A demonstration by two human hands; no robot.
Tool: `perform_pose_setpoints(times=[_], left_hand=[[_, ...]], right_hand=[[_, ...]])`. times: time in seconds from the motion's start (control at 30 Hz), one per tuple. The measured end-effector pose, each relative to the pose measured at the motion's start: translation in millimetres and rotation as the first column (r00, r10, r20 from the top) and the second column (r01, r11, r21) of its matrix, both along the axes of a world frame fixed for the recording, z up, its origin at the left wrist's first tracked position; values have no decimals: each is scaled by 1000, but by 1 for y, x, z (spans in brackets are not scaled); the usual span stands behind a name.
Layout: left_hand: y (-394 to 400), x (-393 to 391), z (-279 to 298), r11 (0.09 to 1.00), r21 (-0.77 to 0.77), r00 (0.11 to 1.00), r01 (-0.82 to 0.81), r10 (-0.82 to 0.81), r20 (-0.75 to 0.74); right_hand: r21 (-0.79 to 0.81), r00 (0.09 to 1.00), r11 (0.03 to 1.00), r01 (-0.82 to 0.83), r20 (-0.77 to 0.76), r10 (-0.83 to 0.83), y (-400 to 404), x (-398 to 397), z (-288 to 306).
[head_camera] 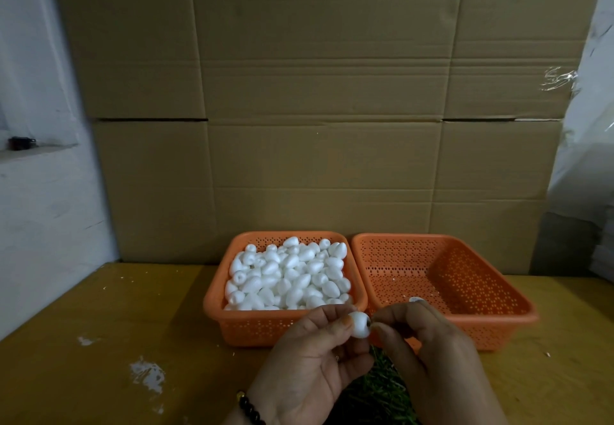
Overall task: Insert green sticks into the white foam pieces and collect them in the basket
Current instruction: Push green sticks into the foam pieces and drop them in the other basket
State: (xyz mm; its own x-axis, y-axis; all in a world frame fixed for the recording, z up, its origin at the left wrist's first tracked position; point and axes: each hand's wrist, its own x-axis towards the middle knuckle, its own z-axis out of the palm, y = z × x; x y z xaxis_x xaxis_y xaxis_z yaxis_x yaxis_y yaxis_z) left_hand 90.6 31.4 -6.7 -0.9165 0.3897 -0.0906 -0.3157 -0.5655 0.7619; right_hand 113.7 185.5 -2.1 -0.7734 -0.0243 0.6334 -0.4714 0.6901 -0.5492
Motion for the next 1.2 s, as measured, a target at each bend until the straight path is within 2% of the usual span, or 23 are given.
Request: perform_pose_setpoints(times=[0.13, 0.33, 0.93, 1.03, 1.1, 1.2], left_hand=[[2, 2, 0, 999, 46, 999, 2, -4, 48], [3, 2, -1, 1000, 30, 998, 2, -4, 64], [2, -1, -4, 999, 37, 998, 22, -24, 56], [1, -4, -6, 993, 106, 988, 44, -59, 140], [-2, -5, -6, 972, 214, 968, 101, -146, 203], [-4, -3, 0, 893, 399, 938, 210, -299, 176]], right_hand=[[-69, 1000, 997, -19, 12, 20, 0, 2, 2], [-16, 1000, 1000, -13, -6, 13, -1, 3, 3], [-24, 999, 1000, -11, -41, 10, -2, 4, 3], [-60, 998, 998, -3, -64, -1, -2, 5, 3], [-83, 997, 997, 4, -72, -10, -2, 5, 3], [-83, 996, 996, 18, -81, -25, -1, 5, 2]])
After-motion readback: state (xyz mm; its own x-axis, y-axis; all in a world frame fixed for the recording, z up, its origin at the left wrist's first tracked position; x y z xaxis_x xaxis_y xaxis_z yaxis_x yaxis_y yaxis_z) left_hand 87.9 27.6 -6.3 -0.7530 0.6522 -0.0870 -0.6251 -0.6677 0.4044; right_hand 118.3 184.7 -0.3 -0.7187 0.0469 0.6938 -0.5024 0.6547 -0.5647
